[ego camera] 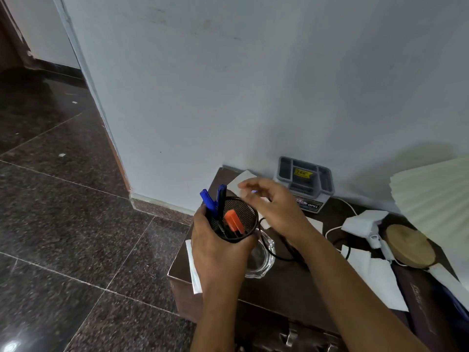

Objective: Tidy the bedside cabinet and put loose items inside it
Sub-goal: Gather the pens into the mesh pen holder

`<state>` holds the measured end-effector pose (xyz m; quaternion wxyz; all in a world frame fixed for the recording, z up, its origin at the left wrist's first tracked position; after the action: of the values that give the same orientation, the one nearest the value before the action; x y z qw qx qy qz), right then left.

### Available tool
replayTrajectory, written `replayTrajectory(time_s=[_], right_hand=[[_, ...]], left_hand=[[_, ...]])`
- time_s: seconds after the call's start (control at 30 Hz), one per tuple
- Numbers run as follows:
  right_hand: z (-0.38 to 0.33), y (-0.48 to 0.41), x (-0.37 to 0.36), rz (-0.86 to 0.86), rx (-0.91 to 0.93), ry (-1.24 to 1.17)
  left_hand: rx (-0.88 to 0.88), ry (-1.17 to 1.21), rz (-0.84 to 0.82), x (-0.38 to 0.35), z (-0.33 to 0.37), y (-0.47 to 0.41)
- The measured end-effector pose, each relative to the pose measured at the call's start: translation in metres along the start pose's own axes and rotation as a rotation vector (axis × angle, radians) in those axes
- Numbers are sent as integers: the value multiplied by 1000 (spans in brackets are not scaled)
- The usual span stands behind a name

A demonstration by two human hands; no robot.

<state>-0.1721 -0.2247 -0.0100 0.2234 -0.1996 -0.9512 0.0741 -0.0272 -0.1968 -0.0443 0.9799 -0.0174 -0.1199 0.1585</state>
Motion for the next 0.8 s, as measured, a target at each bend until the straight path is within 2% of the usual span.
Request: replayTrajectory(time_s=[0.03, 0.1, 0.17, 0.23, 0.4, 0.53, 0.6, 0.67, 0.73, 0.8], right_hand=[[11, -5, 6, 75, -53, 2], [37, -17, 15, 128, -65, 307], [69, -19, 12, -47, -83, 775], [94, -13, 5, -232, -103, 974], [104, -10, -9, -253, 0, 995], [104, -8, -19, -327, -13, 834], [101, -11, -14, -237, -42, 711], [98, -19, 0, -71, -65, 669], [98, -26, 11, 25, -79, 758], [101, -29, 11, -25, -92, 883]], left_hand=[[-2, -1, 6, 0, 0, -1], [-6, -6, 13, 1, -2, -2], [-8, -9, 18, 1, -3, -2], [-7, -6, 21, 1, -3, -2], [-17, -2, 10, -3, -3, -1], [-12, -2, -4, -3, -2, 0], [-7, 9, -2, -3, -3, 0], [-10, 7, -1, -3, -3, 0], [-11, -1, -8, -4, -3, 1], [-10, -10, -16, -6, -2, 2]])
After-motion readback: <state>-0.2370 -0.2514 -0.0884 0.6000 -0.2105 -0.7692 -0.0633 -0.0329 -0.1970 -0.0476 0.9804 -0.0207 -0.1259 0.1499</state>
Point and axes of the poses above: each hand's wrist, its own y-axis away from the middle knuckle, its own x-axis out of the back of the hand, z = x × y, the point moved 6 cm from there along -y, towards the middle knuckle, and after that the axes turned 13 degrees about z, right-handed, at the moved point
